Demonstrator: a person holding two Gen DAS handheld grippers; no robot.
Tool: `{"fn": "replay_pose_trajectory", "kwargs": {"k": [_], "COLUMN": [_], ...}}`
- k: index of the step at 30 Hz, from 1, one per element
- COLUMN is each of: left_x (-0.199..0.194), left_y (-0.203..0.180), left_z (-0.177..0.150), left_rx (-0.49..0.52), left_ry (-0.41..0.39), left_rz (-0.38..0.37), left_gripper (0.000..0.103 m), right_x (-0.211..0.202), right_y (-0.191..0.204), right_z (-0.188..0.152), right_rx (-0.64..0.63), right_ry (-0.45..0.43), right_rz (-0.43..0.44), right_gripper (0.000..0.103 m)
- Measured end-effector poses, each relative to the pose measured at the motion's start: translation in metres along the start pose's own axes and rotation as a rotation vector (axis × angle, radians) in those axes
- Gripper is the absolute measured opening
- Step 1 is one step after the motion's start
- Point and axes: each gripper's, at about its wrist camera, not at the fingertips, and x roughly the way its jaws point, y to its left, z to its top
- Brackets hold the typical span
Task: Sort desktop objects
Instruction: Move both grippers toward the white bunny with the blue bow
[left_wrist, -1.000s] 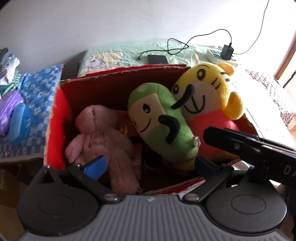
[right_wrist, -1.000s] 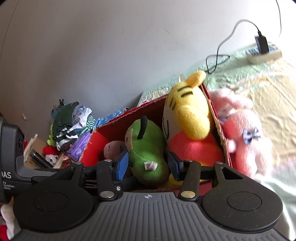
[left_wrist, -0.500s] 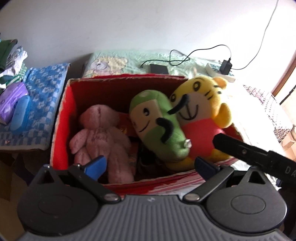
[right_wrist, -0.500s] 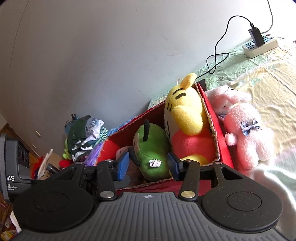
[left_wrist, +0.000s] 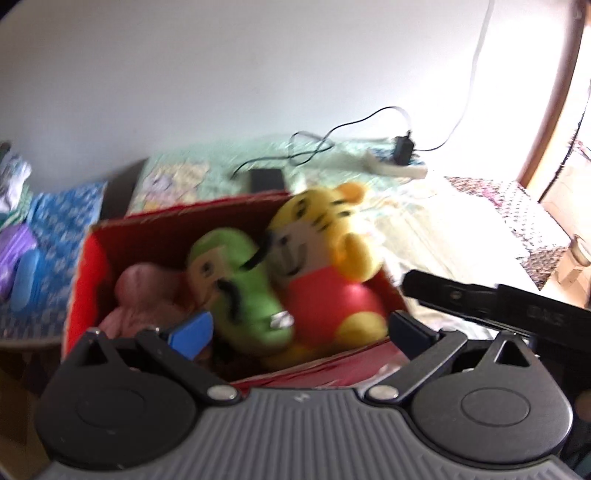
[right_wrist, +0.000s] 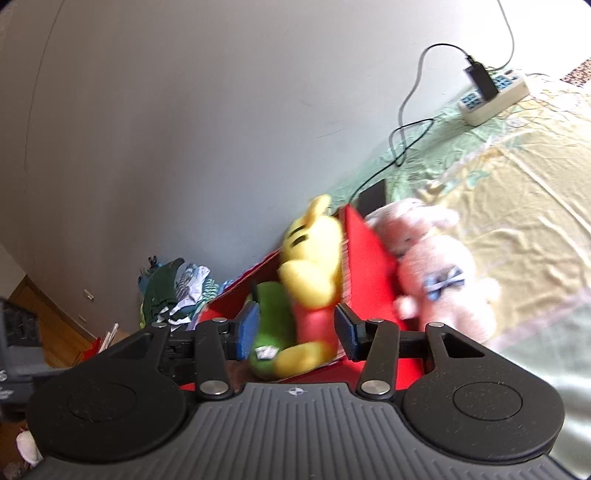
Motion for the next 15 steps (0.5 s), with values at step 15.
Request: {"fn": "replay_pose_trajectory", "kwargs": {"k": [15], "left_x": [0.052], "left_y": [-0.113], "left_z": [0.016], "left_rx": [0.084], "left_ry": [0.036], "left_rz": [-0.129], "left_gripper": [0.101], "right_x": [-0.017], "right_y": [-0.087], "right_z": [0.057], "right_rx": [0.064], "right_ry": [0.108], "right_rz": [-0.081], "right_gripper": [0.049]}}
